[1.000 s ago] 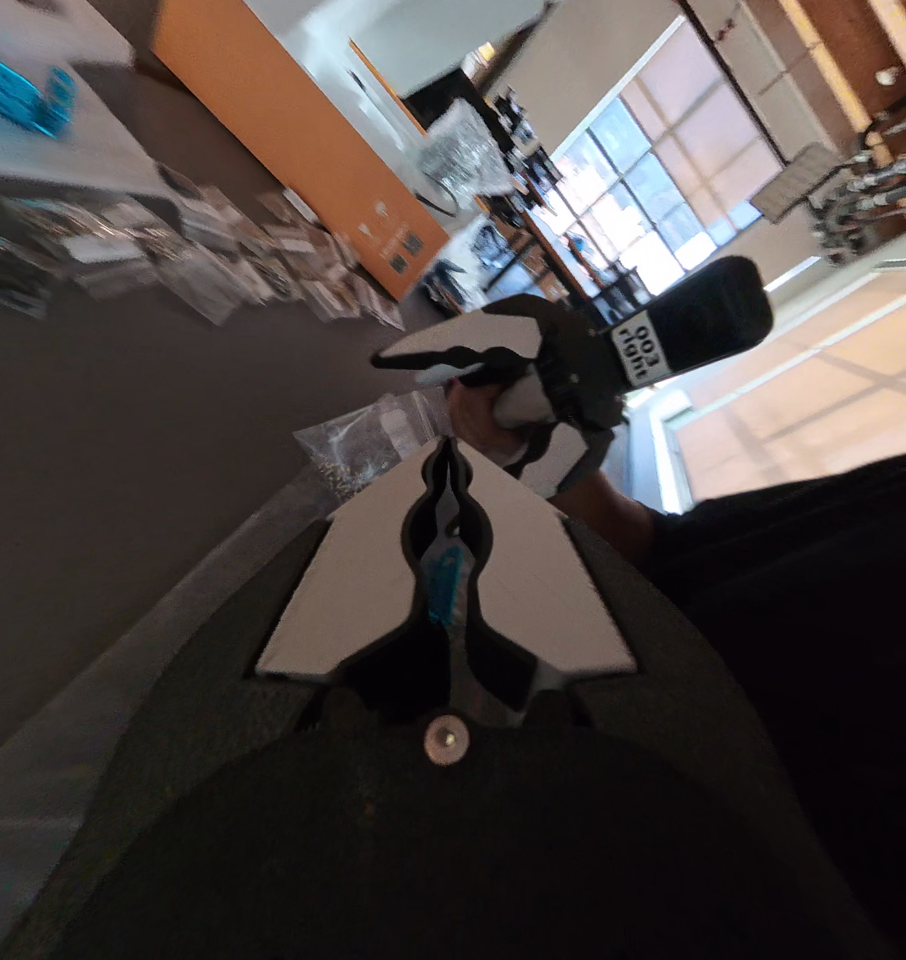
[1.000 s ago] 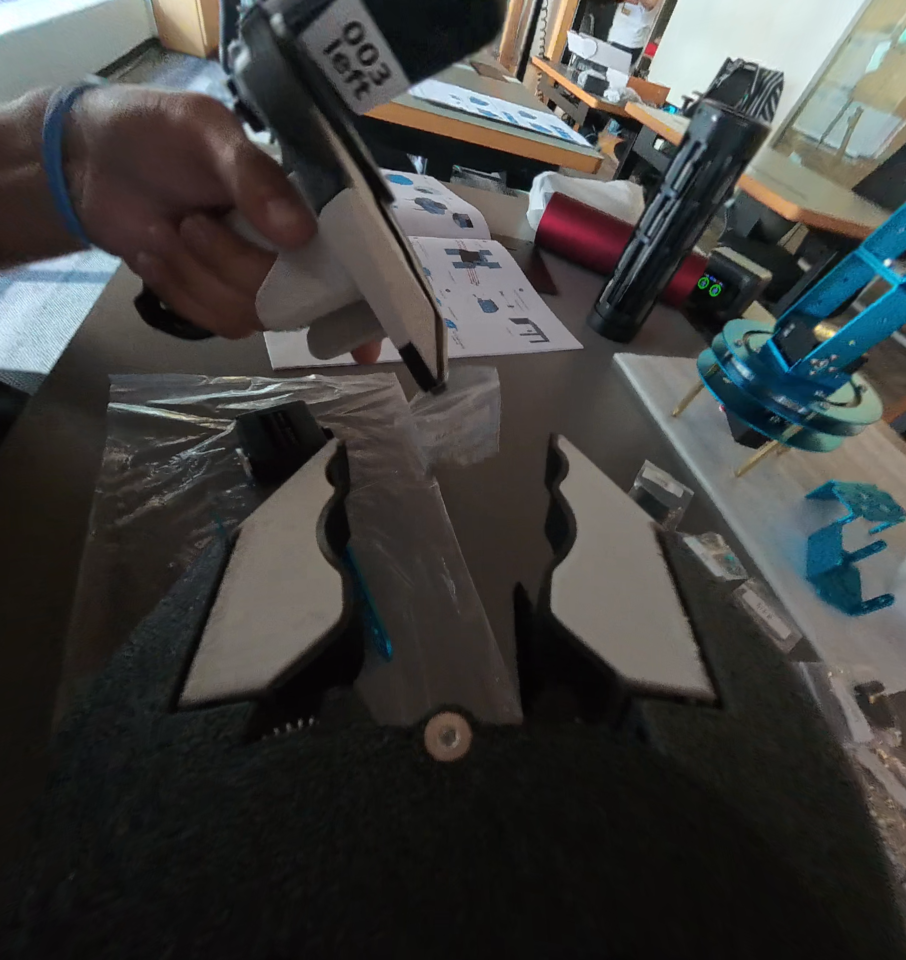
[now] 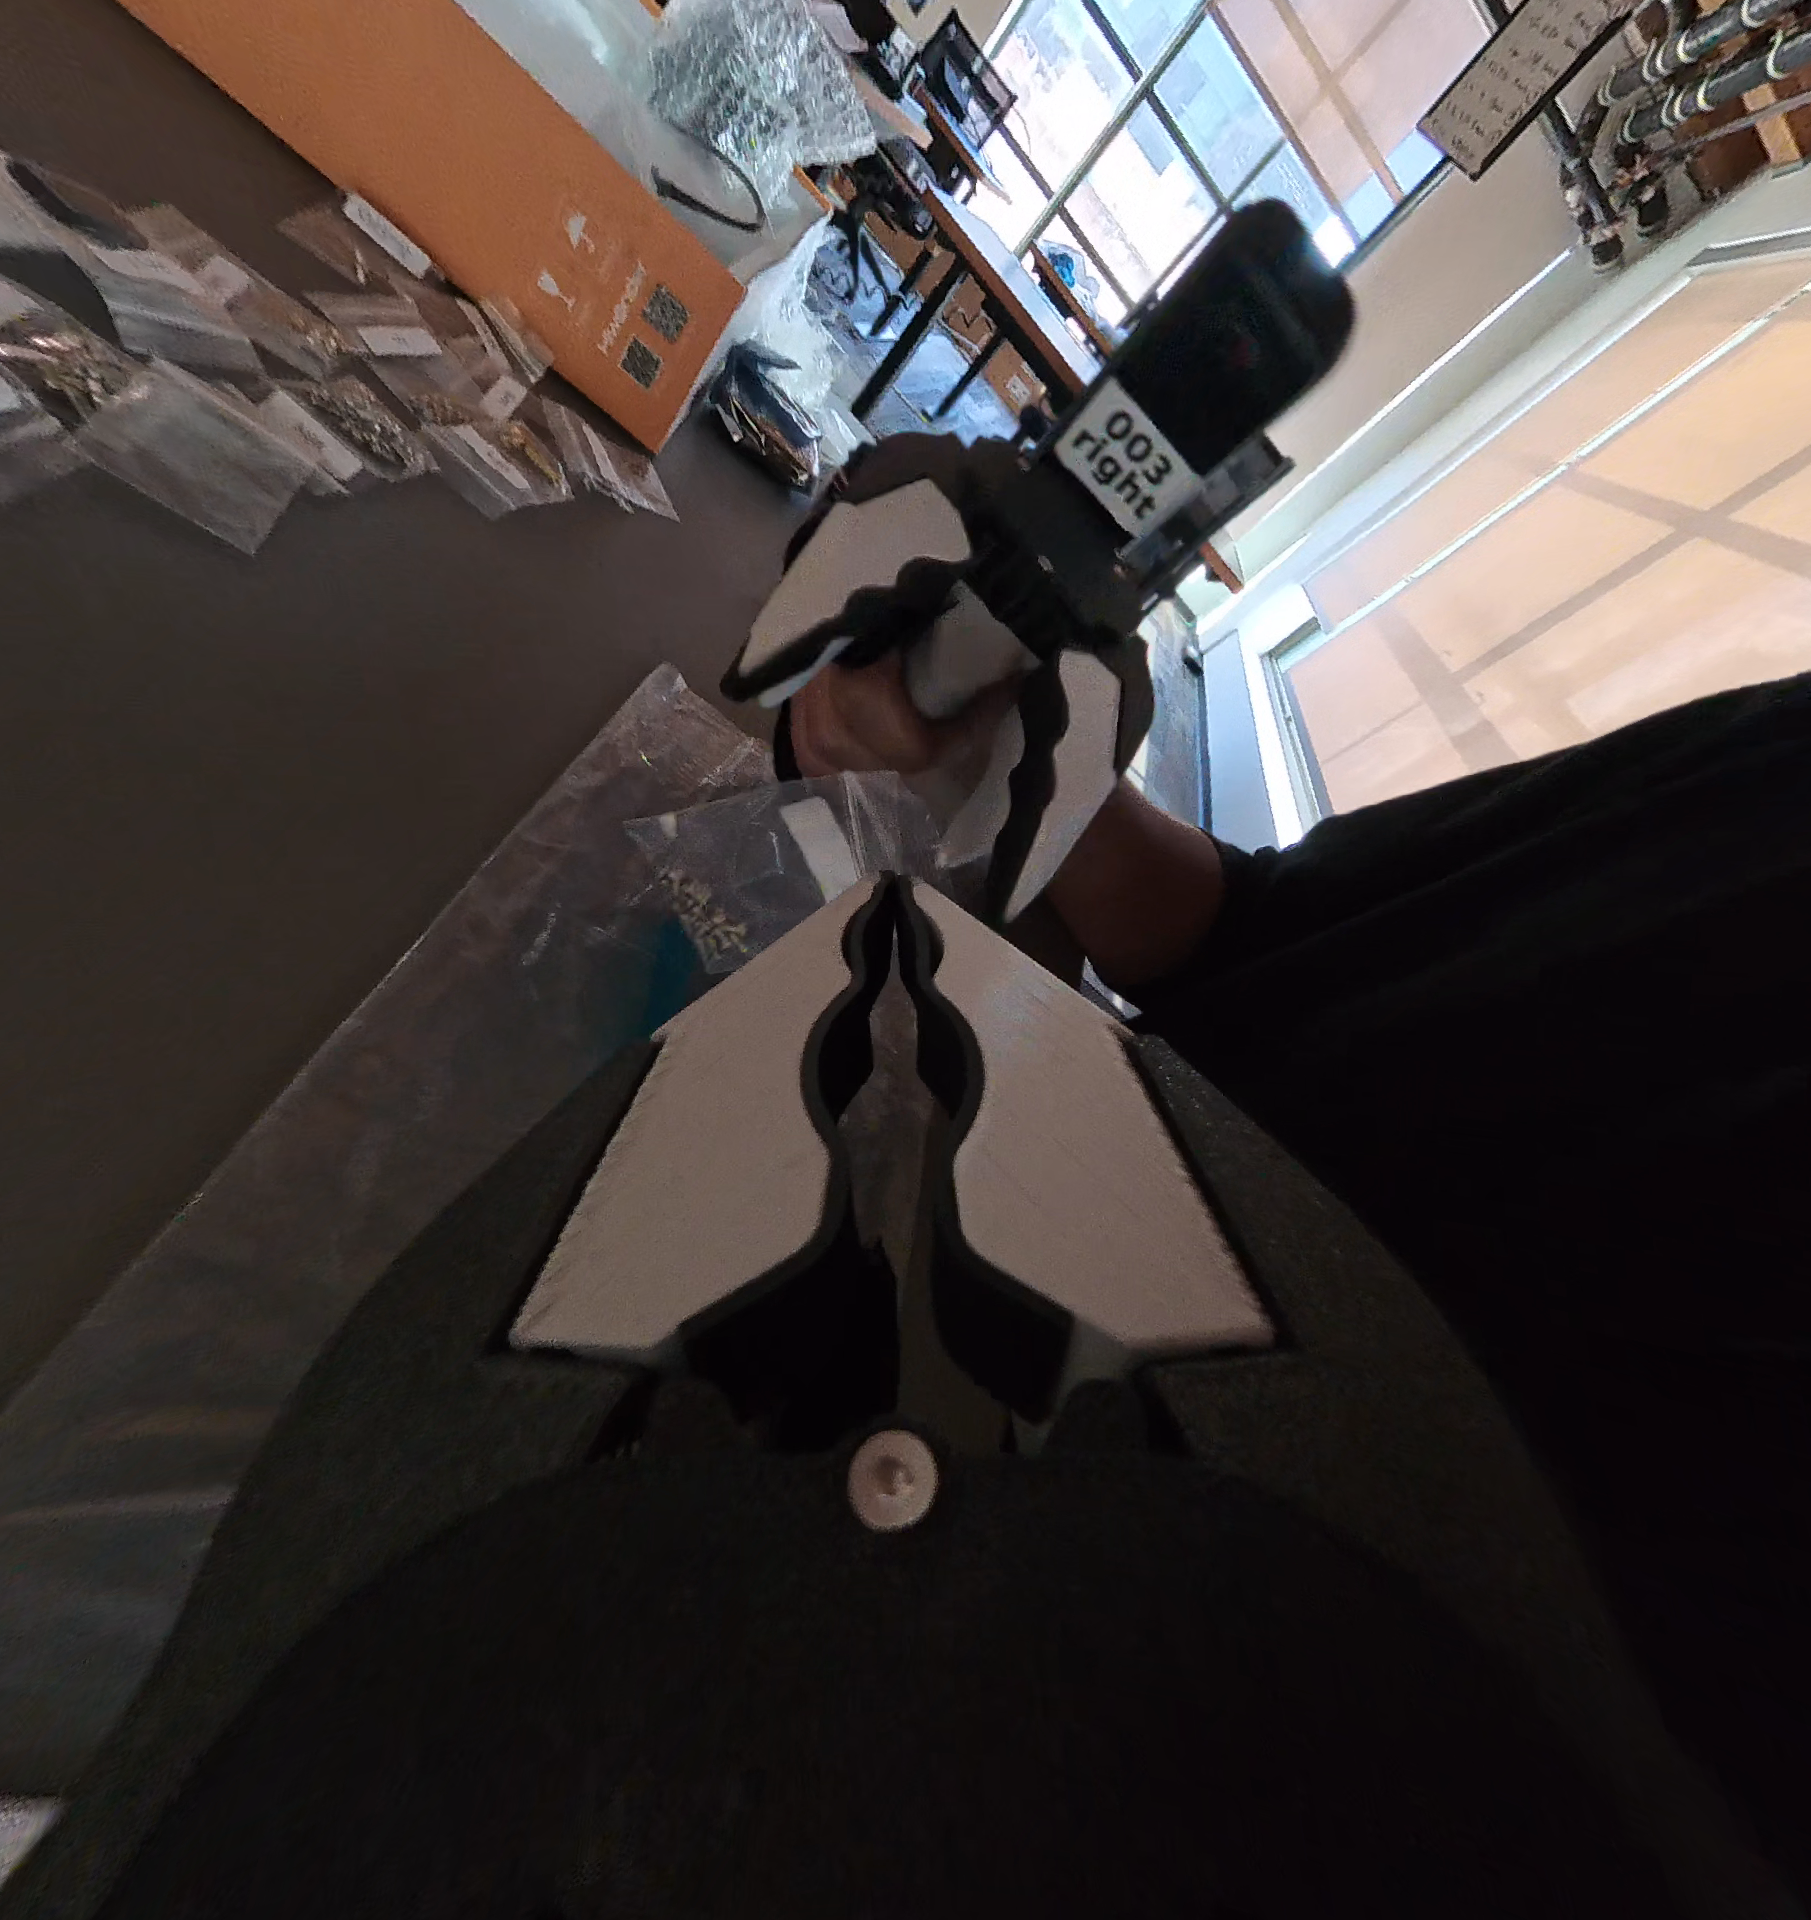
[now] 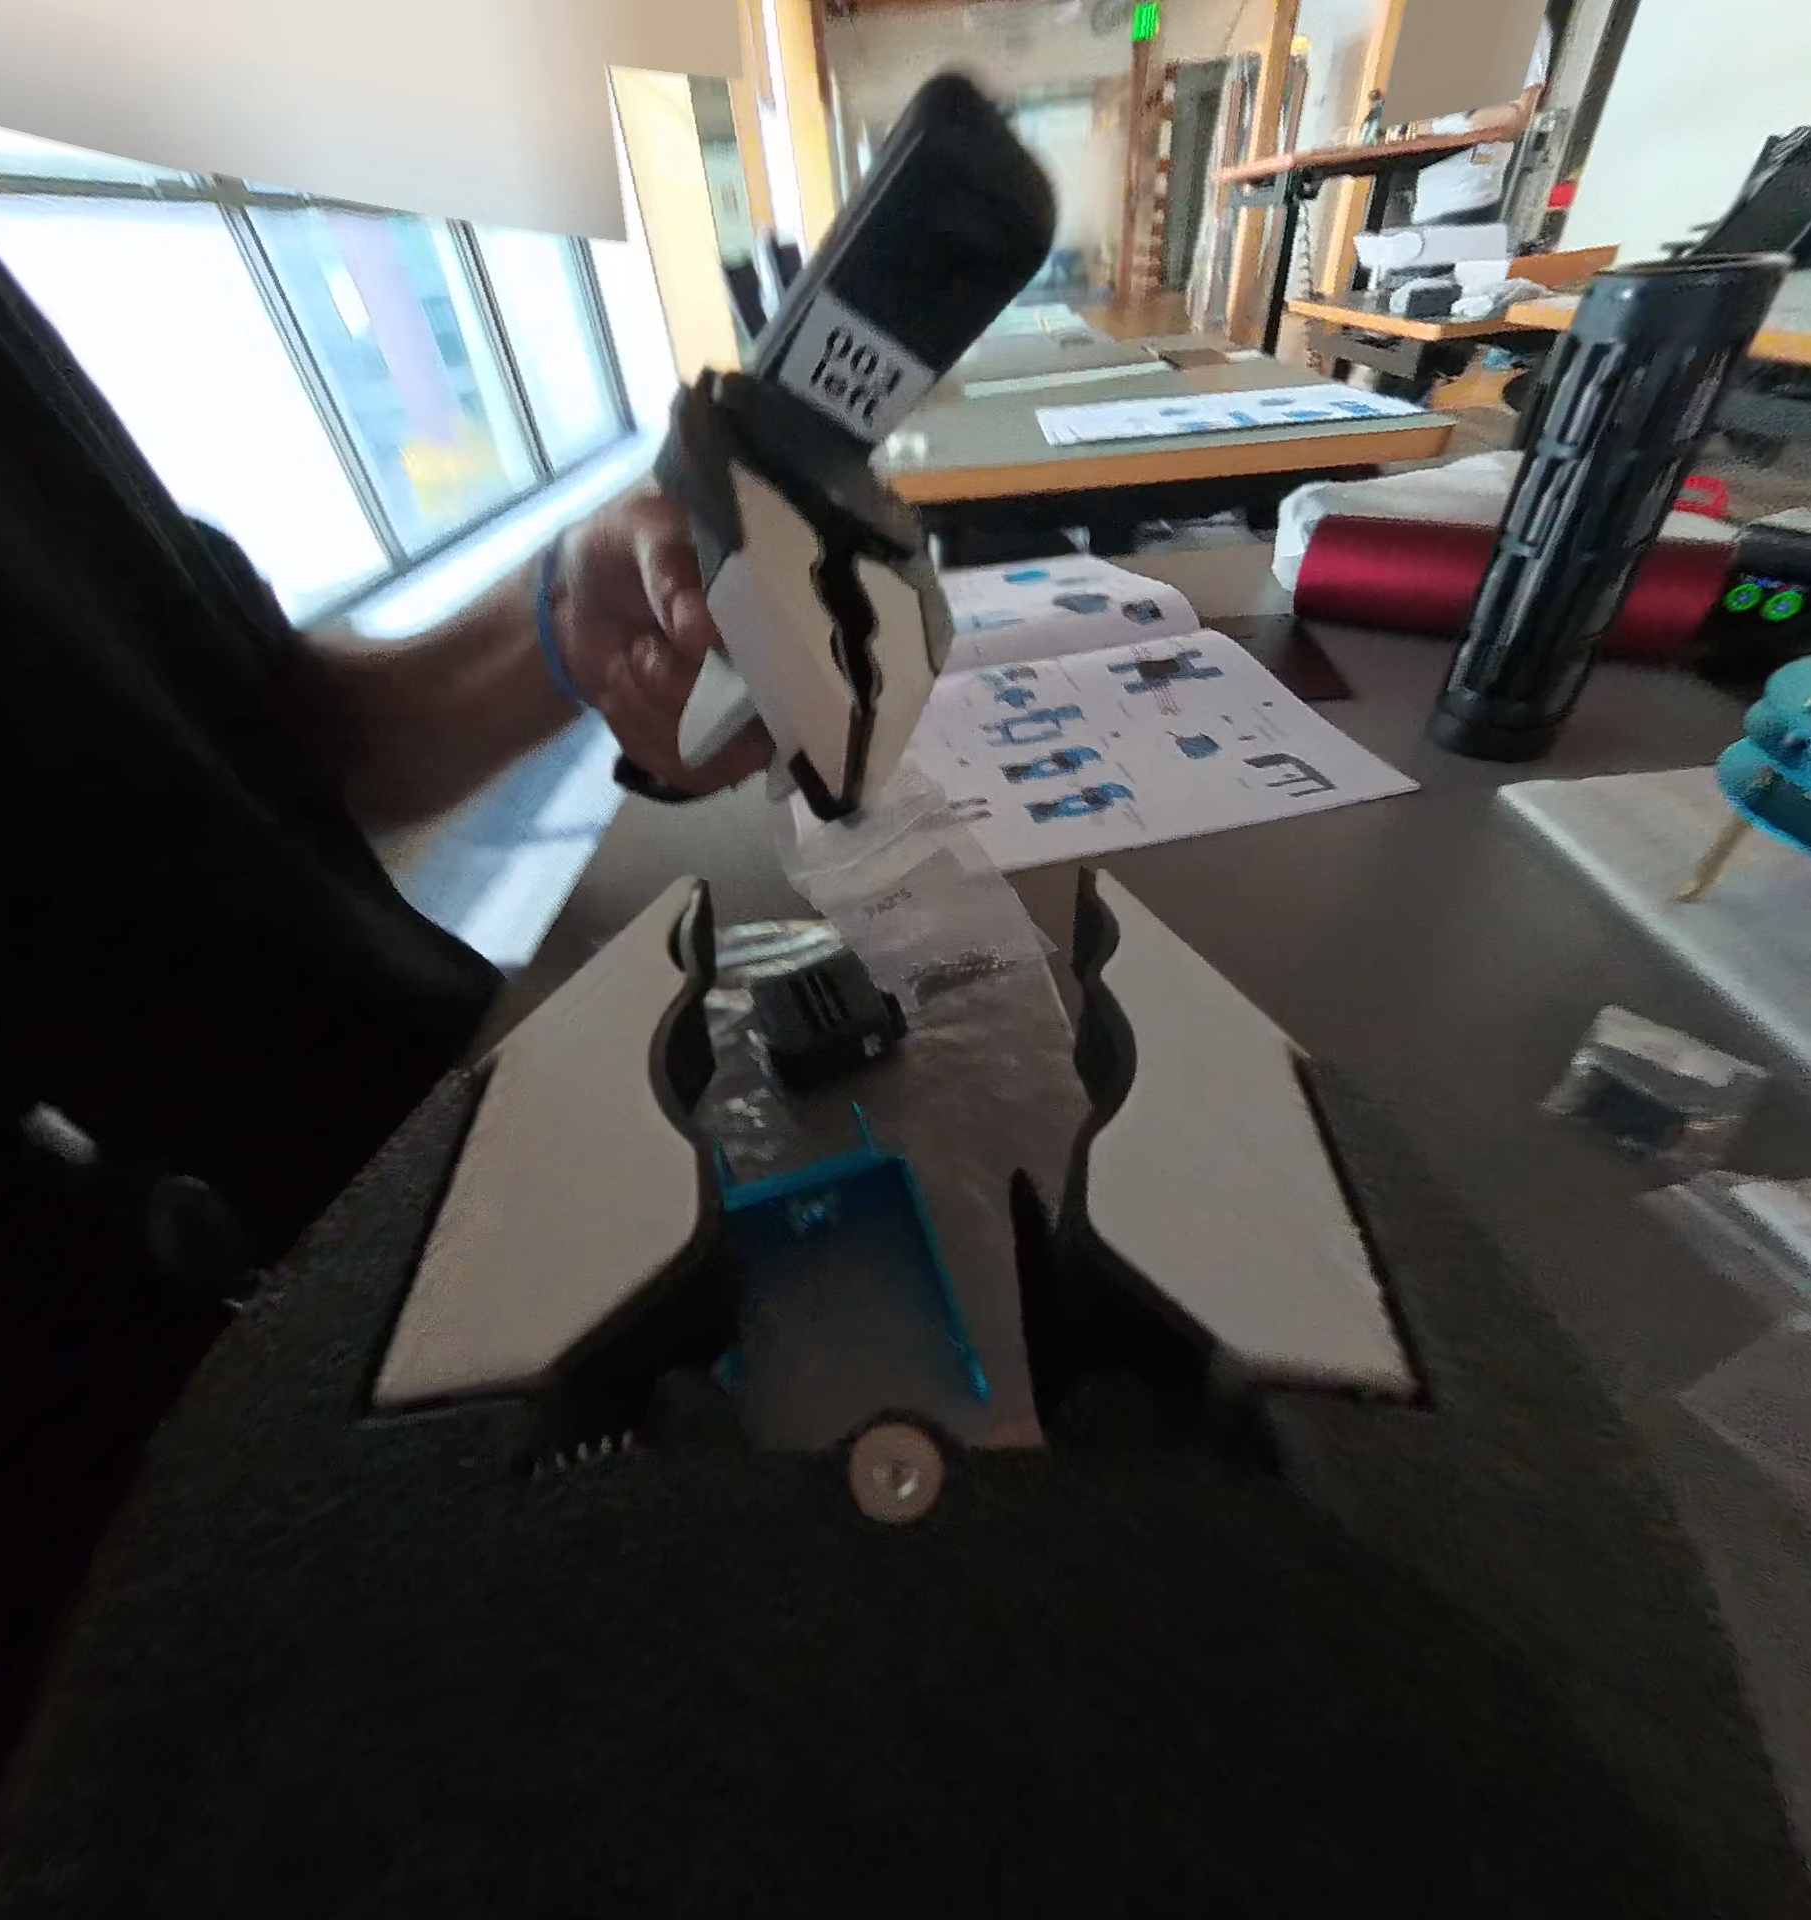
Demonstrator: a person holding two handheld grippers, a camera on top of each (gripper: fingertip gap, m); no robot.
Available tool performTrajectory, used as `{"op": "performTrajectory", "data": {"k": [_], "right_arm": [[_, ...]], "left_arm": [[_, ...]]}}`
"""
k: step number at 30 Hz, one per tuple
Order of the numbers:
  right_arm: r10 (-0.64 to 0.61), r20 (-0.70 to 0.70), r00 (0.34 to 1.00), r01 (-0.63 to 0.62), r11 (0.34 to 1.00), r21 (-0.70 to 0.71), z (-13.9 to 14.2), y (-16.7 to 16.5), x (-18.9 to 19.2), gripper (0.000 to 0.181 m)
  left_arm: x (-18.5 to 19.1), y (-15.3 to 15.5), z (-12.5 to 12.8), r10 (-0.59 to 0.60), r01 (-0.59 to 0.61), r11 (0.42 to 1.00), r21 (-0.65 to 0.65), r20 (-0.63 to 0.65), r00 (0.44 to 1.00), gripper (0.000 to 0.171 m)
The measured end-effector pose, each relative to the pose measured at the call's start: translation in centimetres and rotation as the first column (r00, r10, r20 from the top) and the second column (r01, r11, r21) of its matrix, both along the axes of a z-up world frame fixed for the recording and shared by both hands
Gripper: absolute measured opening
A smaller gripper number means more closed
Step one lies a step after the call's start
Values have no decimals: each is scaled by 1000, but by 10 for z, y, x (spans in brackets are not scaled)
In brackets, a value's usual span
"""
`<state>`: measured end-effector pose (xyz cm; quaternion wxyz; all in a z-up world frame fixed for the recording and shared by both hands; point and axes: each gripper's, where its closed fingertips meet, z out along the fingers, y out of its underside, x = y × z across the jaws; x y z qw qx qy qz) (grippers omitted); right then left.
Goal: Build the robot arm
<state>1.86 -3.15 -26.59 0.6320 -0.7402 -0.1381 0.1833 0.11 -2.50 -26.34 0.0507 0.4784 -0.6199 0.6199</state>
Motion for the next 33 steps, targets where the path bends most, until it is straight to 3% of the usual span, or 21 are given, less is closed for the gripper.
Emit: {"op": "performTrajectory", "data": {"k": [3,5,7,11,16,21,25,29,33], "right_arm": [[-20,-223,975,21,1000,3,10,4,16,61],[-51,-352,935,35,998,-52,6,10,24,67],[-175,-401,899,122,980,-155,-7,17,35,64],[-220,-462,859,108,960,-257,-21,19,14,65],[-67,-638,767,-84,975,-205,-19,23,-26,68],[216,-798,563,-273,960,67,16,17,-39,56],[326,-749,576,-328,932,153,39,13,-53,50],[358,-713,603,-314,928,200,52,3,-49,37],[373,-731,572,-299,924,237,56,-10,-34,27]], "left_arm": [[-3,13,0,57,-57,998,7,14,998,0],[-9,23,-4,93,-93,996,11,14,996,0],[-17,32,-6,114,-114,994,-3,14,993,0],[-26,43,-2,117,-116,993,-29,38,992,0],[-34,42,29,22,-7,993,-117,130,991,0],[-50,31,76,-171,220,955,-198,237,956,0],[-51,22,89,-246,303,929,-212,256,935,0],[-45,14,83,-257,307,929,-207,239,936,0],[-36,9,70,-249,292,932,-217,205,947,0]]}}
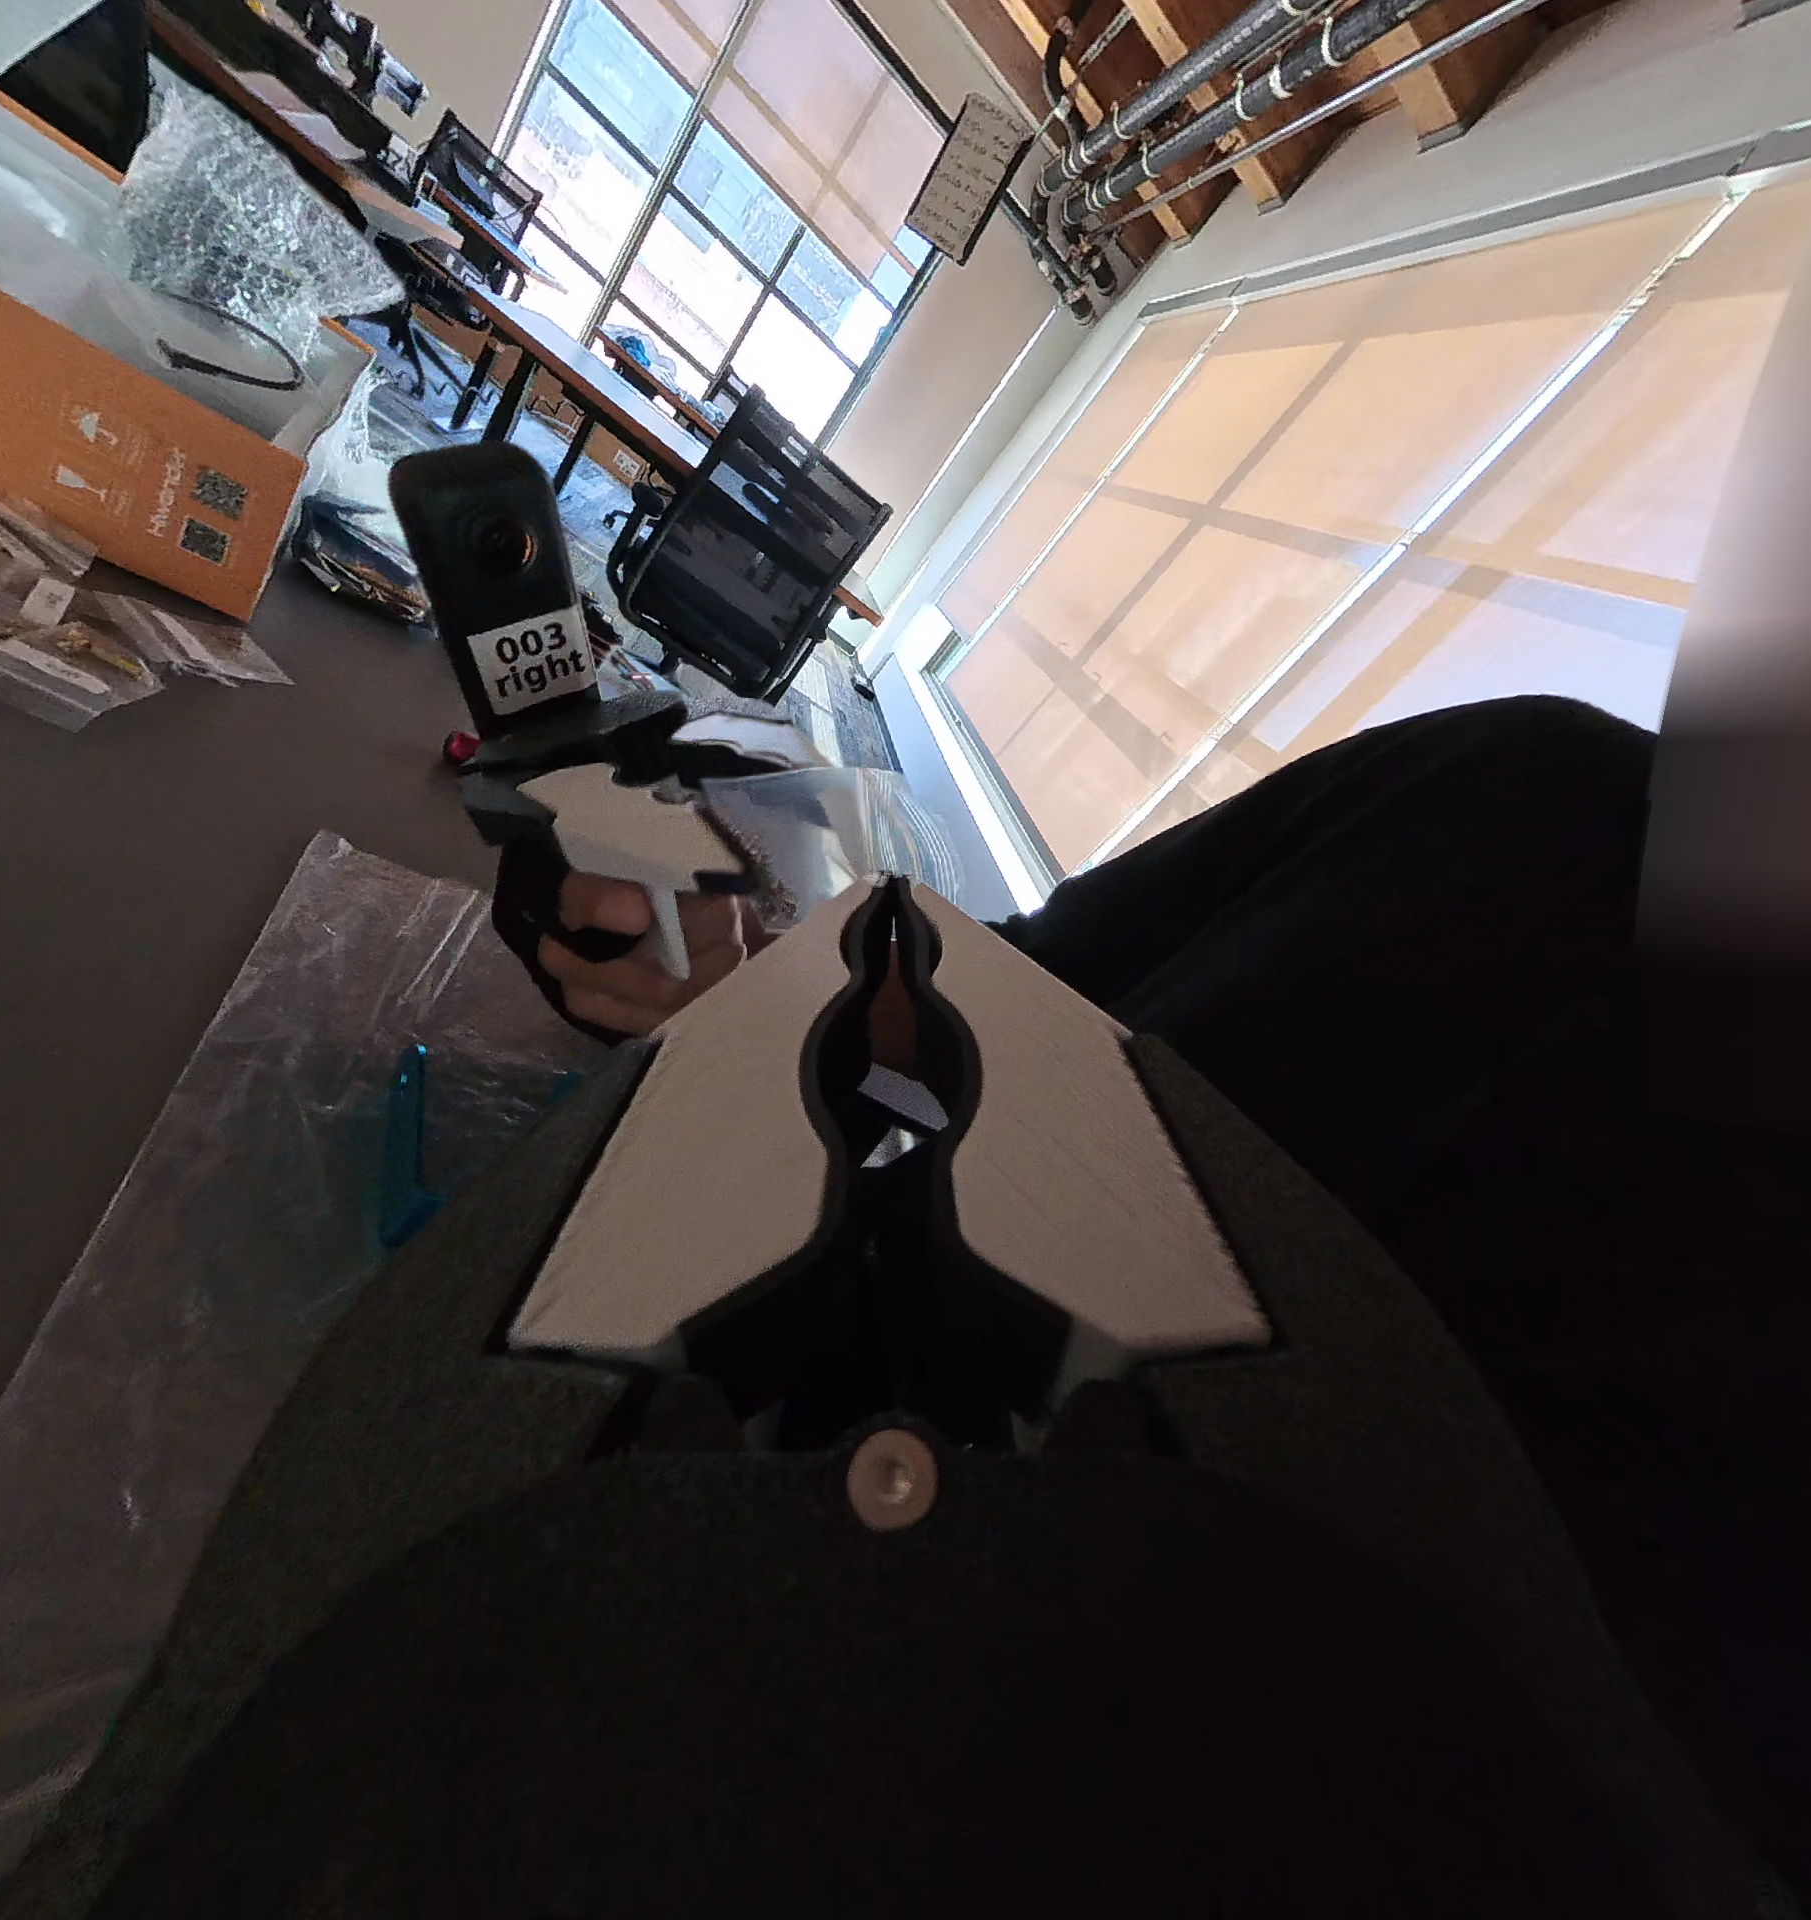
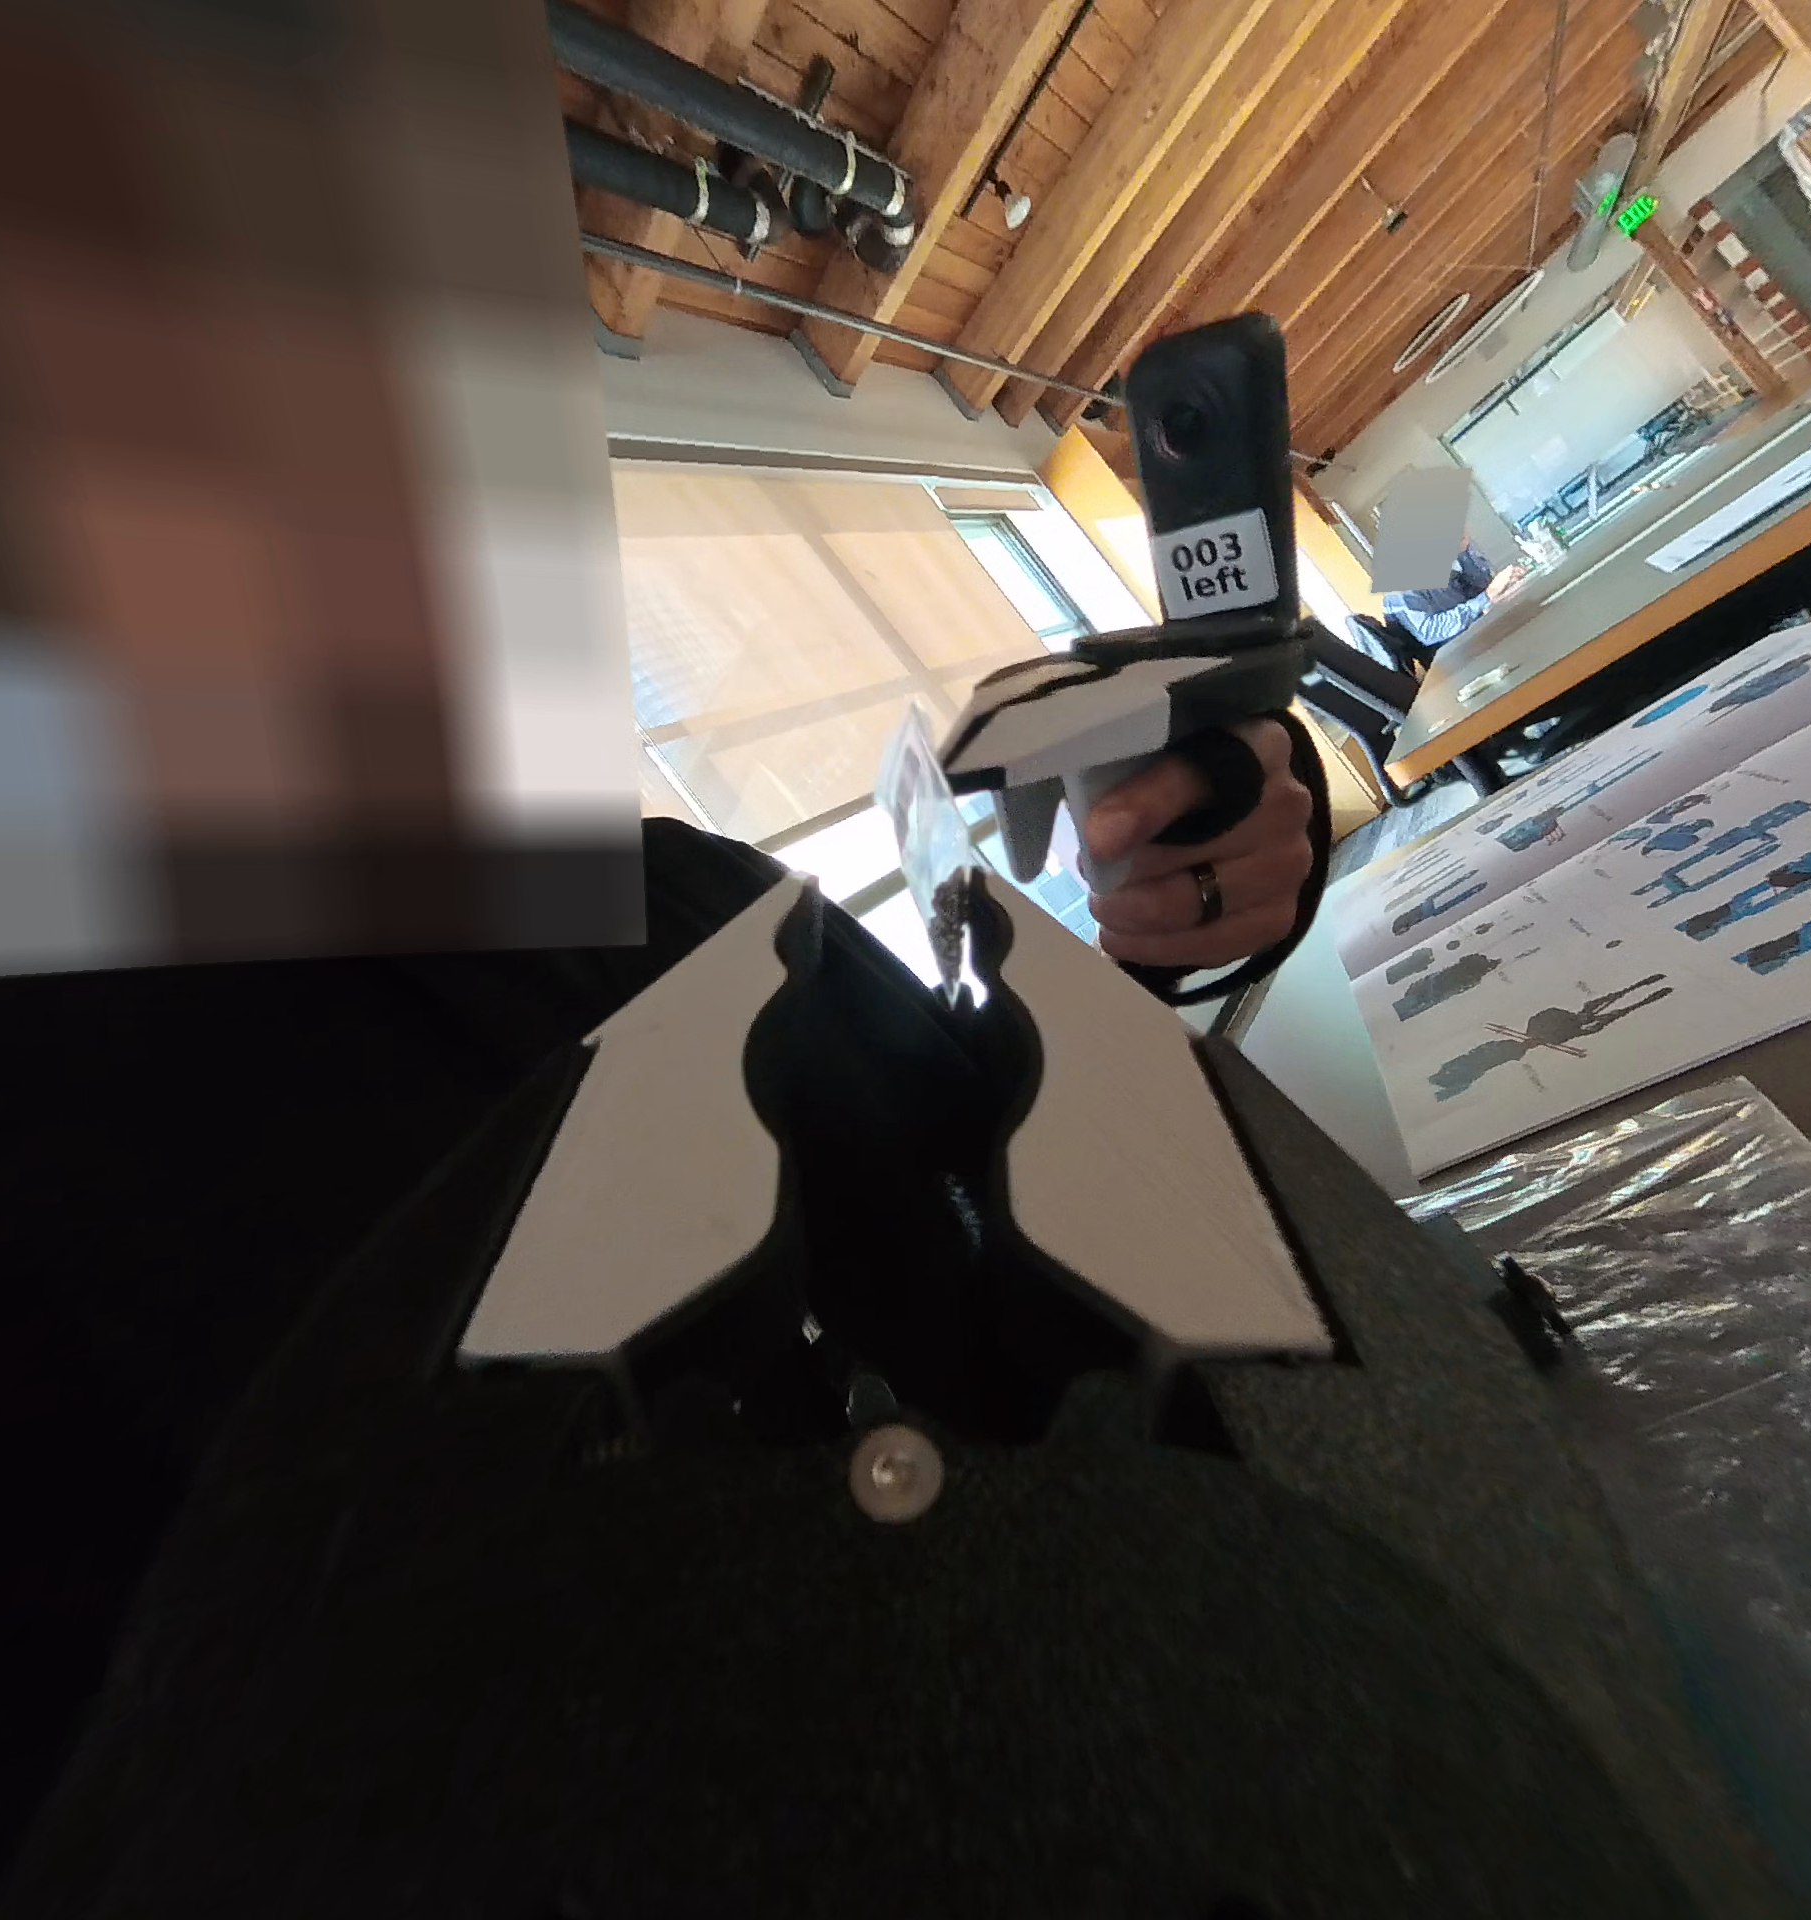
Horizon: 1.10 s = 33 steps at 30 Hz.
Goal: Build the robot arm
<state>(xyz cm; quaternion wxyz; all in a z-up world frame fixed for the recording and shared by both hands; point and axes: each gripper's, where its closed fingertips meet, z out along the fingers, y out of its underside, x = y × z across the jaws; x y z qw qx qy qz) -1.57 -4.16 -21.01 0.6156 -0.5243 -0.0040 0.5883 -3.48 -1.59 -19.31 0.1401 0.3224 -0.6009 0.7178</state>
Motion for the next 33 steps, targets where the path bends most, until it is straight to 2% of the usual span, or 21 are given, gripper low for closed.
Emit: {"op": "performTrajectory", "data": {"k": [8,13,18,22,27,33], "right_arm": [[-98,35,995,98,995,-6,-3,-16,23,0],[-181,123,976,187,981,-40,-10,-24,36,0],[-280,317,906,330,937,-117,-20,-37,59,0],[-243,492,836,372,910,-183,-39,-60,74,0],[-152,625,766,388,884,-260,-71,-87,96,0],[-29,649,760,358,852,-381,-98,-98,117,0]], "left_arm": [[14,-12,-14,11,-11,1000,6,-42,999,0],[24,-21,-21,12,-11,1000,22,-53,999,0],[47,-33,-40,22,-15,995,103,-63,998,0],[68,-49,-66,1,15,972,236,-65,998,3],[89,-63,-104,1,-2,892,451,2,1000,14],[99,-72,-121,-29,-31,816,578,96,995,14]]}}
